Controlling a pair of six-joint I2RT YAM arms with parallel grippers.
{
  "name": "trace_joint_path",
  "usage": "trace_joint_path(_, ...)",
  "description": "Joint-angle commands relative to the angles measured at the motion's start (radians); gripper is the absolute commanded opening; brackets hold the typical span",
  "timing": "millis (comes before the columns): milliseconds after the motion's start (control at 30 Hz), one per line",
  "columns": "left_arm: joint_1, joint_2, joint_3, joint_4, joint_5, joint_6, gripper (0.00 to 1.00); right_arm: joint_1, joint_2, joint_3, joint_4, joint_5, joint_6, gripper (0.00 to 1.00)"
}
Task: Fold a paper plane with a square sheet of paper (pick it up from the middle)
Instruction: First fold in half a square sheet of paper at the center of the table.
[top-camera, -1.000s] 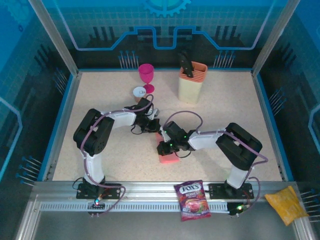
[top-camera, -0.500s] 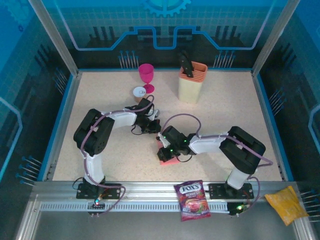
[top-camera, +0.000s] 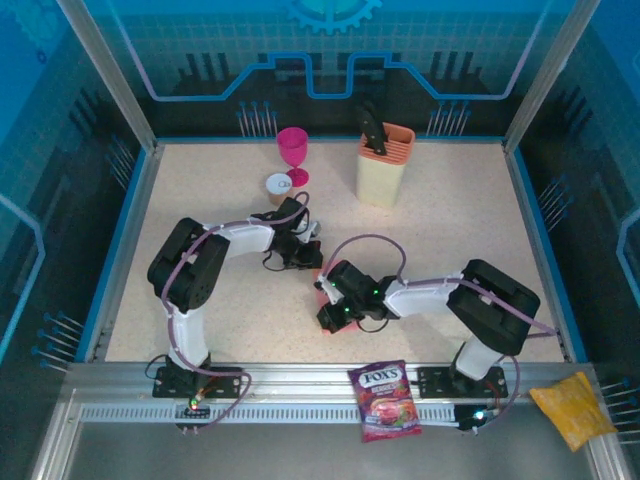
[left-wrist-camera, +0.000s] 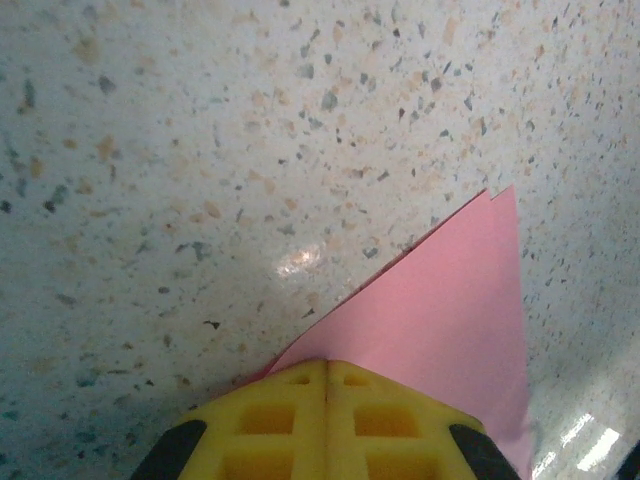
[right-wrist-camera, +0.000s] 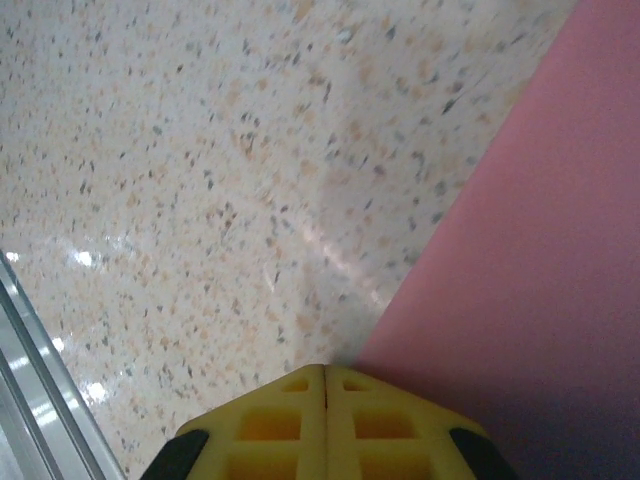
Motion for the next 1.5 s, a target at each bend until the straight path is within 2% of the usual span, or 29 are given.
trace_joint_path(0, 0.003, 0.062, -0.022, -0.043, -0.110, -0.011, 0.00, 0.067, 0.001, -0.077, -0.183, -0.079, -0.004, 0.00)
trace_joint_path(333, 0.004, 0.067, -0.018, -0.044, -0.112, -0.018, 0.00, 0.075, -0.049, -0.126, -0.180, -0.082, 0.020, 0.00)
trace_joint_path(500, 0.004, 0.067, -0.013, -0.047, -0.116, -0.020, 0.00, 0.070, -0.134, -0.144, -0.222, -0.081, 0.022, 0.00)
trace_joint_path(800, 0.004, 0.055, -0.016, -0.044, -0.111, -0.022, 0.00, -0.047, -0.352, -0.077, -0.343, -0.096, 0.025, 0.00)
trace_joint_path(933, 0.004, 0.053, -0.014, -0.045, -0.110, -0.021, 0.00, -0.092, -0.318, -0.018, -0.322, -0.123, 0.024, 0.00)
trace_joint_path(1167, 0.004, 0.058, -0.007, -0.053, -0.110, -0.020, 0.00, -0.099, -0.126, 0.082, -0.208, -0.171, 0.039, 0.00)
trace_joint_path(1467, 0.006, 0.046, 0.028, -0.060, -0.062, -0.052, 0.00, -0.108, 0.023, 0.040, -0.092, -0.164, 0.072, 0.00)
